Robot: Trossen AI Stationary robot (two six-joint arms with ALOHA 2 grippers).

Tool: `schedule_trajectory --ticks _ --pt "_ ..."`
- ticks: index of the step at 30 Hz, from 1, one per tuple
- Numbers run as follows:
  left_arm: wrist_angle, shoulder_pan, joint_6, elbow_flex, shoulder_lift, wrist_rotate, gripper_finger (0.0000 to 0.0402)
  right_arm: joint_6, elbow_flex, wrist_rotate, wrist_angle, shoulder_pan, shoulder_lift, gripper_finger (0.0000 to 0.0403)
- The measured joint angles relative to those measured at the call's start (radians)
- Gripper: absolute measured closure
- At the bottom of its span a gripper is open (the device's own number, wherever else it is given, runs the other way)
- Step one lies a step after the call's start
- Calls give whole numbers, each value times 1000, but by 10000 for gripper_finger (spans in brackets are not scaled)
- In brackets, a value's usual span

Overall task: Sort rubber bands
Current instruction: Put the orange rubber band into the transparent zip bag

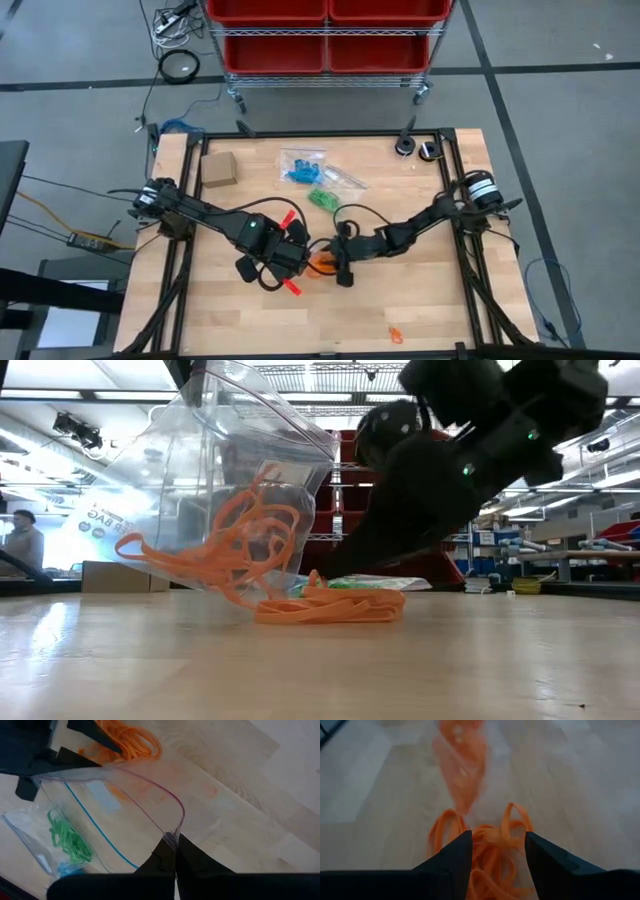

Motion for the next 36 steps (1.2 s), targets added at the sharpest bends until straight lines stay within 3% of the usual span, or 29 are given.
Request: schedule_trajectory --ticks 4,6,8,10,13,19,25,30,36 --pt "0 0 0 0 0 0 400 -28 36 -5 -18 -10 32 246" --pt "-2 0 -1 0 0 1 400 -44 49 -9 -77 -10 28 286" --pt "-2 0 -1 0 0 2 400 -59 47 22 -108 4 23 356" --pt "-5 0 -3 0 0 3 400 -86 39 38 -106 20 4 387" --pt "-4 0 -3 0 0 3 400 -91 40 69 -111 41 -49 399" --pt "-3 0 -3 0 0 4 400 -147 32 240 -193 94 -213 402" --pt "3 0 -3 0 0 5 400 -221 32 308 -254 111 -384 403" --pt "6 0 -2 0 0 5 400 -267 31 281 -237 105 -460 403" --pt "13 0 -2 0 0 6 400 -276 32 140 -97 53 -407 403"
